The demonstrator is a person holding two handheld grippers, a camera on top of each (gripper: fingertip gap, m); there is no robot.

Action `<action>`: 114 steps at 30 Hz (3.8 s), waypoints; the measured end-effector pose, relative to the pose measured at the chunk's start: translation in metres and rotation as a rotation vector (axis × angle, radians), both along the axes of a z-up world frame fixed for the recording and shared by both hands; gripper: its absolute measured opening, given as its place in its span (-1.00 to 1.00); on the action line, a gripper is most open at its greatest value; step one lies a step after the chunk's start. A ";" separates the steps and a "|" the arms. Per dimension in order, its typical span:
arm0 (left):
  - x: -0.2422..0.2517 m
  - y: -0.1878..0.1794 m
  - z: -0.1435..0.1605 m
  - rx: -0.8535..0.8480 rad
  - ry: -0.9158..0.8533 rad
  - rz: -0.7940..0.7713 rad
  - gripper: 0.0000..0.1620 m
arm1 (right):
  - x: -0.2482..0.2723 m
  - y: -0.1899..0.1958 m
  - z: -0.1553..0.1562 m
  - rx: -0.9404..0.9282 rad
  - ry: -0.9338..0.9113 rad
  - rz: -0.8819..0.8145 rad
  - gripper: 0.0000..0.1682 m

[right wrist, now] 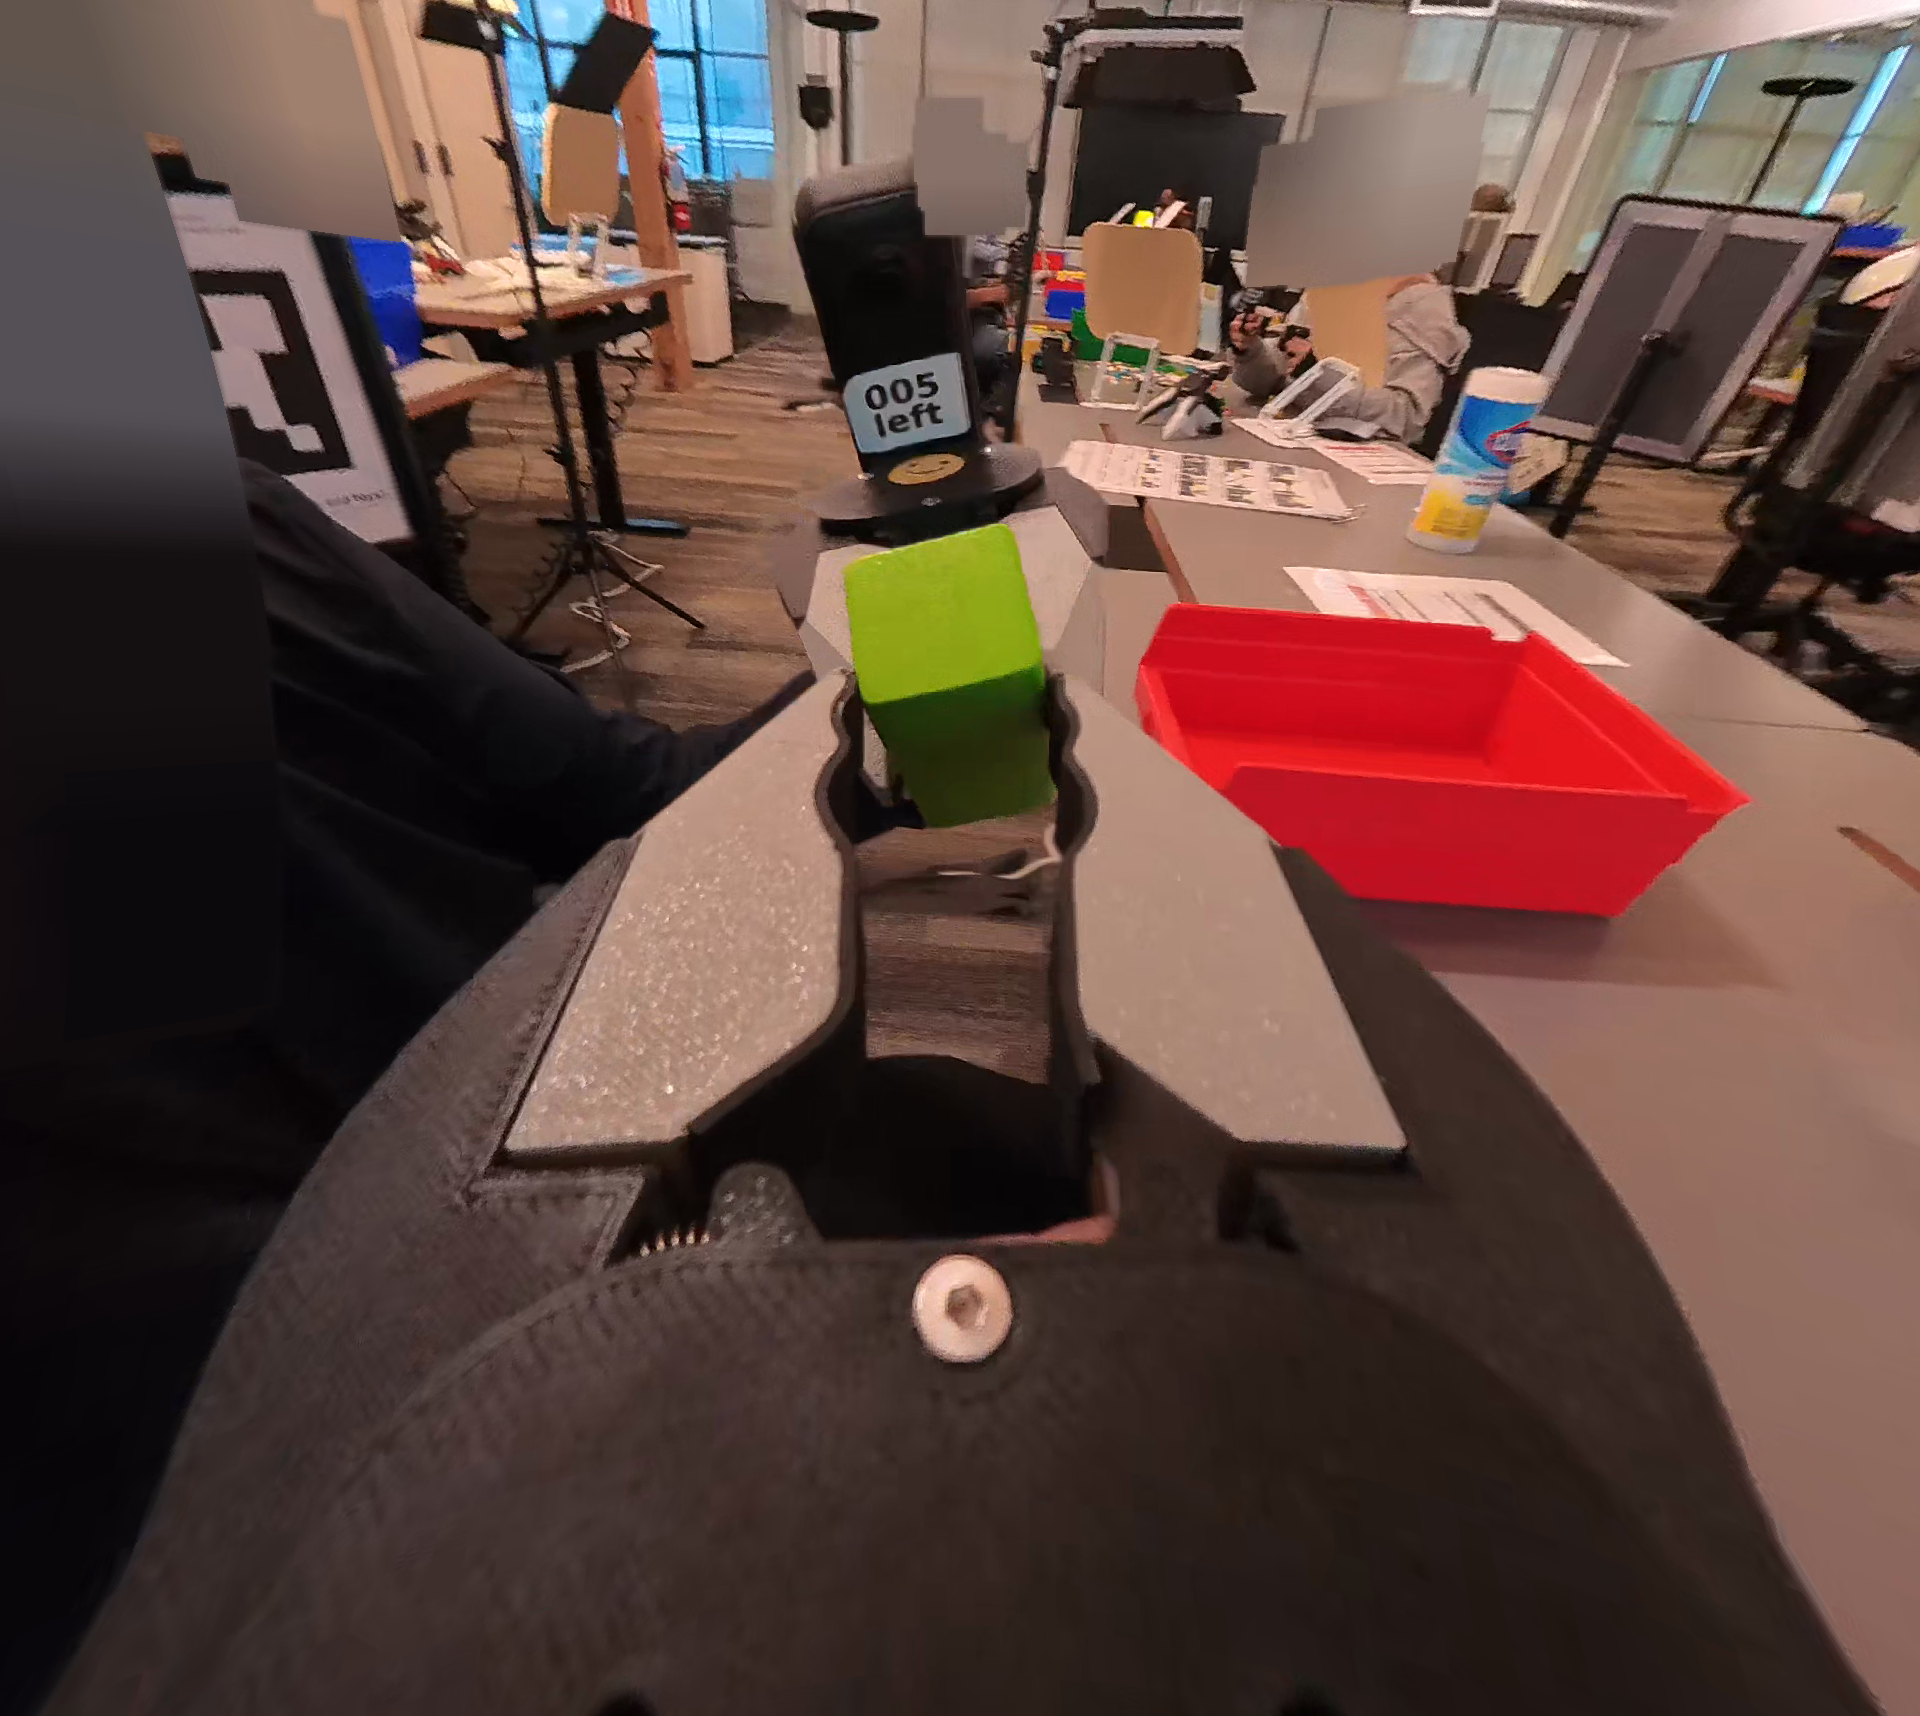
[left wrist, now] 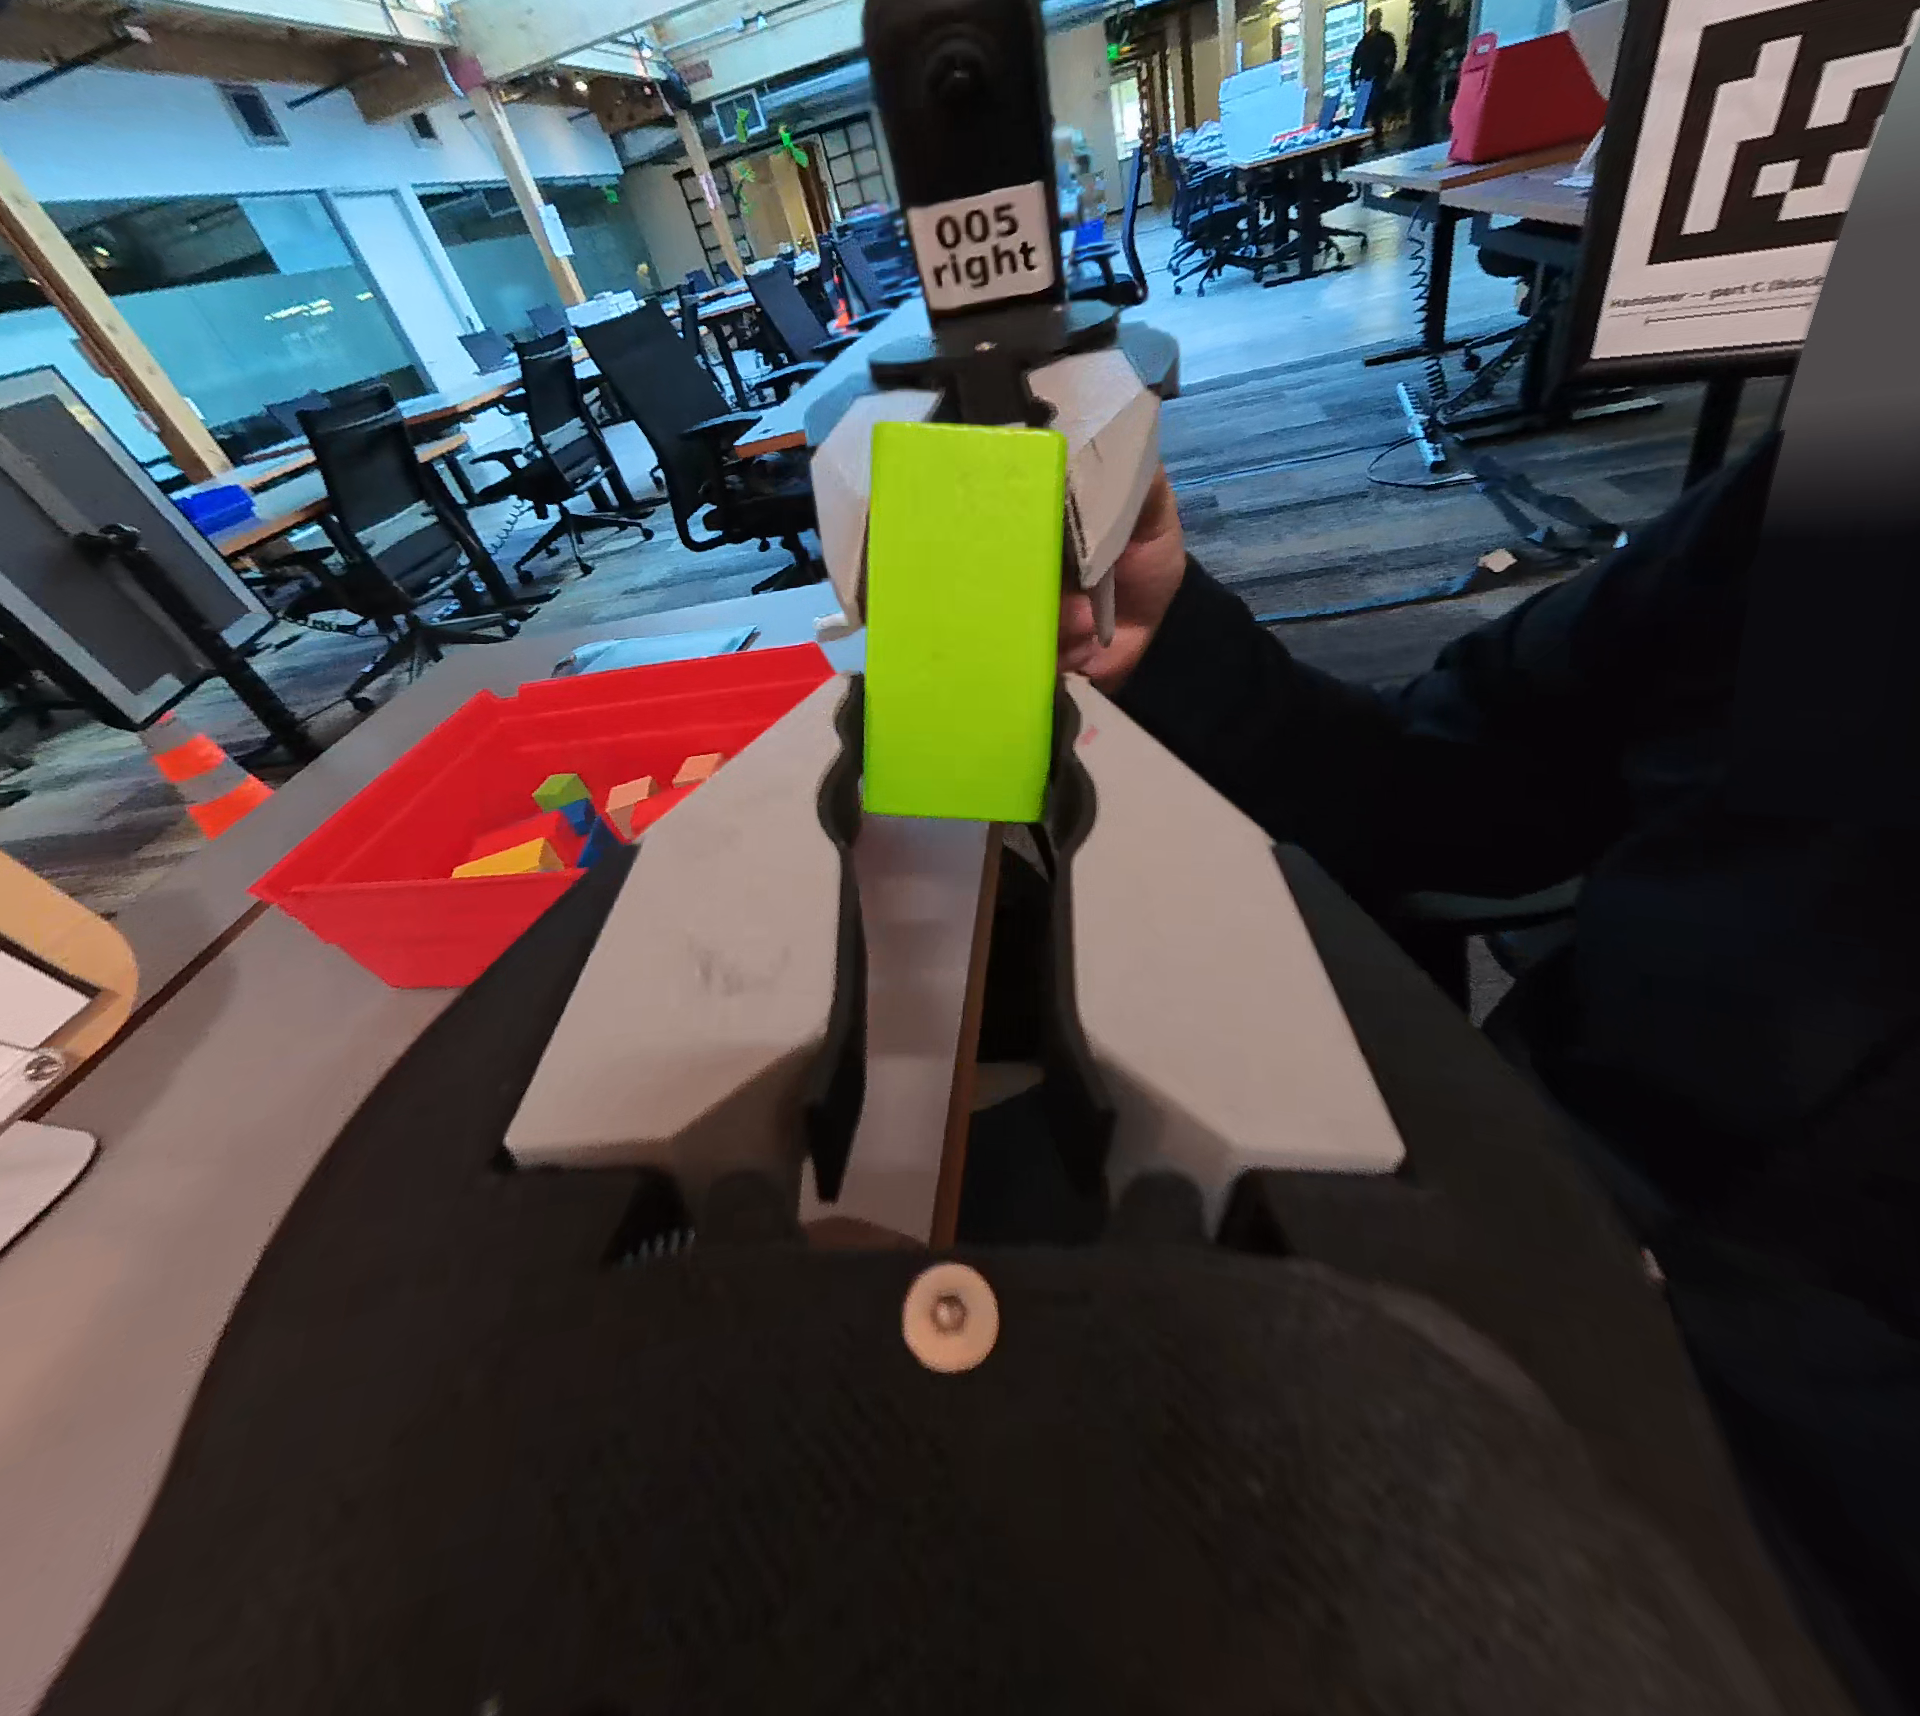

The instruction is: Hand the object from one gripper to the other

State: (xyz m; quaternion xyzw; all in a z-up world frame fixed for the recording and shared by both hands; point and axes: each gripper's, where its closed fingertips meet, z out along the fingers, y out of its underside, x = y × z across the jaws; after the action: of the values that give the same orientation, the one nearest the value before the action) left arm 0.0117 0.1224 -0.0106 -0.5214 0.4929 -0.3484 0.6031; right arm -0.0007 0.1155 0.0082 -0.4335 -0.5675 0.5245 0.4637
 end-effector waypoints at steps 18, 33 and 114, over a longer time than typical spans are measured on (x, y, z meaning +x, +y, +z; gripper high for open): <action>0.009 0.018 -0.035 -0.174 0.074 -0.002 -0.60 | -0.011 0.019 -0.023 0.038 -0.112 -0.092 -0.63; -0.030 0.055 -0.051 -0.240 0.147 0.175 -0.44 | 0.194 0.255 -0.083 0.099 -0.488 -1.225 -0.63; -0.210 0.131 -0.129 -0.829 0.064 0.464 -0.23 | 0.163 0.246 -0.051 0.028 -0.226 -1.187 -0.51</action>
State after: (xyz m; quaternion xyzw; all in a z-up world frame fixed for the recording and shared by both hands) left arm -0.1985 0.2534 -0.1396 -0.8247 0.2013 -0.3557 0.3908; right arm 0.1623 0.3619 -0.0429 -0.7229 -0.2813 0.1193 0.6197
